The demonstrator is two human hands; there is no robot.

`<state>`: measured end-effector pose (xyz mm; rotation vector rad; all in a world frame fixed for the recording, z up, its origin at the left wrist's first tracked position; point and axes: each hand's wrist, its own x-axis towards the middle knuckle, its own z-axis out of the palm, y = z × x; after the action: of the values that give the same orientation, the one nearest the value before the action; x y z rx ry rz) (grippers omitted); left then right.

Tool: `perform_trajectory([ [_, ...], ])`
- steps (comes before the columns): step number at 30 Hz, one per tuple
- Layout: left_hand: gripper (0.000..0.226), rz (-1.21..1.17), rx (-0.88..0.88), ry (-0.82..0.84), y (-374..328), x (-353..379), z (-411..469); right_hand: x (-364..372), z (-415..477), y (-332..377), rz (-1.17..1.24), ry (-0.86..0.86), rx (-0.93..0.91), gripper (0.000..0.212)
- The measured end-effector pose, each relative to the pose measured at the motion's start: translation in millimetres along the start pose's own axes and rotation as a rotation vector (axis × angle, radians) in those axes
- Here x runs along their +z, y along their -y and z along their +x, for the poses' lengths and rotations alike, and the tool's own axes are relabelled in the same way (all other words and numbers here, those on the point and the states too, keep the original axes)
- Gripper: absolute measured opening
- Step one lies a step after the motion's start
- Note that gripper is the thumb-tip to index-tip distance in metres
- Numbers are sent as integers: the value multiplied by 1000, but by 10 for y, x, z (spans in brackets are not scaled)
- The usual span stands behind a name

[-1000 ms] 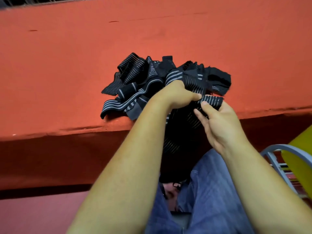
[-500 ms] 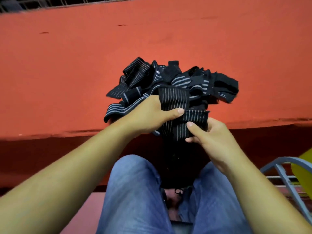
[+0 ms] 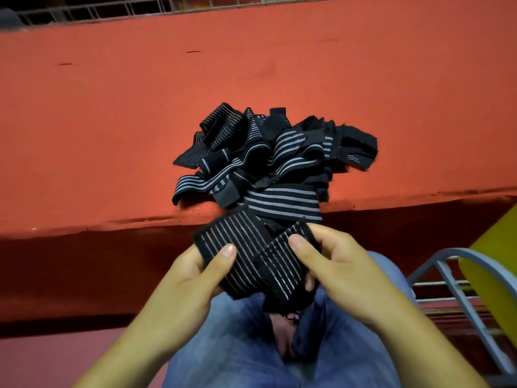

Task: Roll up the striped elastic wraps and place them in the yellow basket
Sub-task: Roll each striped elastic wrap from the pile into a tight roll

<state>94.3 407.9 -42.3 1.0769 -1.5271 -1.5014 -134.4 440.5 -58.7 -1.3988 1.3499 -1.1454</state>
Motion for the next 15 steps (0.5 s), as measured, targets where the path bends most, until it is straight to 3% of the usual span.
perform_trajectory([
  [2, 29, -52, -29, 6, -20, 19, -64, -26, -63, 1, 13, -4, 17, 23],
  [5, 33, 50, 13, 46, -124, -14, -134, -76, -185, 87, 61, 22, 33, 23],
  [9, 32, 168, 76, 59, -189, -7, -175, -174, -300, 123, 70, 44, 28, 40],
  [15, 32, 134, 82, 11, -221, 146, -188, -295, -338, 74, 158, -43, 32, 36],
])
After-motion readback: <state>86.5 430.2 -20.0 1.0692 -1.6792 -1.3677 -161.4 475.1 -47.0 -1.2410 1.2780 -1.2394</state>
